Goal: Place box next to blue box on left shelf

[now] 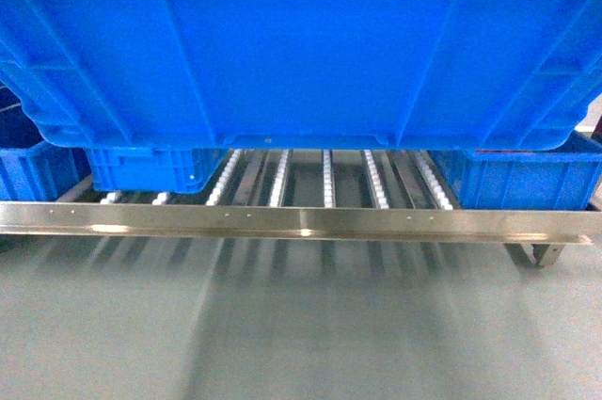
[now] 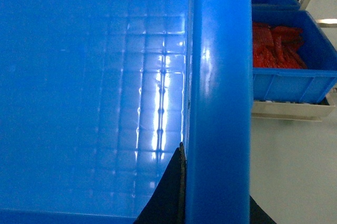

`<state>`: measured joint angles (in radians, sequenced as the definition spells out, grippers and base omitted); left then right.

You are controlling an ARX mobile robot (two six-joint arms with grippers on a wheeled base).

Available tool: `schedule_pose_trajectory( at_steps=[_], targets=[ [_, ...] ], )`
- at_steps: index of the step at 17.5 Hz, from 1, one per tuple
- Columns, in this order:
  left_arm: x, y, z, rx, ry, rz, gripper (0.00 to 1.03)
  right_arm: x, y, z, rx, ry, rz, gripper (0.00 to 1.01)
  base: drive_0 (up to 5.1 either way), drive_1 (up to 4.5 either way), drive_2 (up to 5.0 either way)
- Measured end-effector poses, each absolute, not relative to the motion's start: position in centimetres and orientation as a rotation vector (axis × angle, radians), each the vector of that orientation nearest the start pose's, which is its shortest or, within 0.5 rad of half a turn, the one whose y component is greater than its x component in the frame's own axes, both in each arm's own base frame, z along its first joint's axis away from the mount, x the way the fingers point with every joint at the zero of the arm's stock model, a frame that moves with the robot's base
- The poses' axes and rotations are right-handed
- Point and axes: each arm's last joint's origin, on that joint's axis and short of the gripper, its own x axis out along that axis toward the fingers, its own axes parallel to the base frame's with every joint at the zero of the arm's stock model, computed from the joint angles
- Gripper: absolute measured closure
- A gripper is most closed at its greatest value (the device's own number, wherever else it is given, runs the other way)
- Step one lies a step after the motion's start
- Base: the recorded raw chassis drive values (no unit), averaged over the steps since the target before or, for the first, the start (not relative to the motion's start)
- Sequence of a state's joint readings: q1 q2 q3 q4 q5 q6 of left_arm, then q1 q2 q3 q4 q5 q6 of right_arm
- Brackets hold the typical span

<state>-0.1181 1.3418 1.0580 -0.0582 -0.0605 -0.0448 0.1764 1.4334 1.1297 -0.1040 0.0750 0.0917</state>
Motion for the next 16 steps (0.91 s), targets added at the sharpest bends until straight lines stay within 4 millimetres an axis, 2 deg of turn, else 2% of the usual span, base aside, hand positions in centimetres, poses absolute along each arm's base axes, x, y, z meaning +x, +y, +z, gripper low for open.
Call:
schedule_pose_trajectory(
  at_steps=[16],
  targets=[
    [30.12,-3.4,31.71,-0.014,0.343,-0.05,0.98,31.96,5.49,31.06,0.039,0.409,0.081,0.94,0.0,0.0,0.0]
  ],
)
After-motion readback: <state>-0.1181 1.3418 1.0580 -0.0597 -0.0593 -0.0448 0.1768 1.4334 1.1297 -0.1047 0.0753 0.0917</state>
